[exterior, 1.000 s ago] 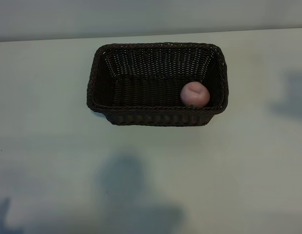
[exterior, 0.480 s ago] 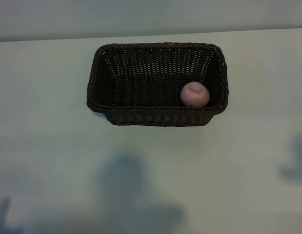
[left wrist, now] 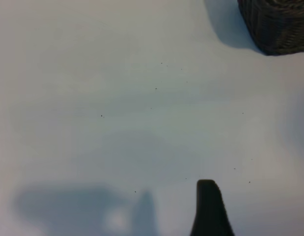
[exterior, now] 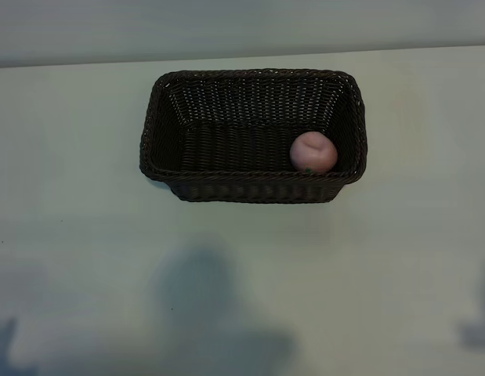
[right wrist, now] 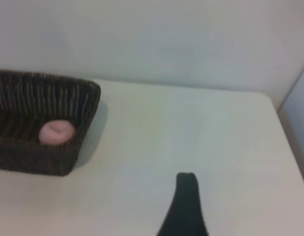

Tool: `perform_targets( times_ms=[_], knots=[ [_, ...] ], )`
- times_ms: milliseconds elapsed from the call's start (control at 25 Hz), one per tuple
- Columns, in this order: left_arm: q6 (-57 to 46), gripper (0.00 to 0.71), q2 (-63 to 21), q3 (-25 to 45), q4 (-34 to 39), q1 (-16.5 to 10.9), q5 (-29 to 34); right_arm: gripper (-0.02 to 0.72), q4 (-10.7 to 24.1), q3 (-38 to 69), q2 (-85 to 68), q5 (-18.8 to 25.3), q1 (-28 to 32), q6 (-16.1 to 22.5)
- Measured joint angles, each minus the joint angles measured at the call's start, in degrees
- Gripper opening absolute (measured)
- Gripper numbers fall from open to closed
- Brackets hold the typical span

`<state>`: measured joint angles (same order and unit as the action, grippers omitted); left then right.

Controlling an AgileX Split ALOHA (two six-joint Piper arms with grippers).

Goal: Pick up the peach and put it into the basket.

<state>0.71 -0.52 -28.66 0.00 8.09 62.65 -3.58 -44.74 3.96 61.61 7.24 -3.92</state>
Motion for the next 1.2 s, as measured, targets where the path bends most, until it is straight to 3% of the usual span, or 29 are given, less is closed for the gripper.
perform_targets(
  times_ms=[360, 1200],
  knots=[
    [0.0, 0.479, 0.0, 0.0, 0.0, 0.0, 0.0, 0.574, 0.3, 11.5, -4.4, -1.9, -0.5, -0.7],
    [0.1, 0.479, 0.0, 0.0, 0.0, 0.0, 0.0, 0.573, 0.4, 16.7, -4.4, -0.9, -0.5, -1.4]
  ],
)
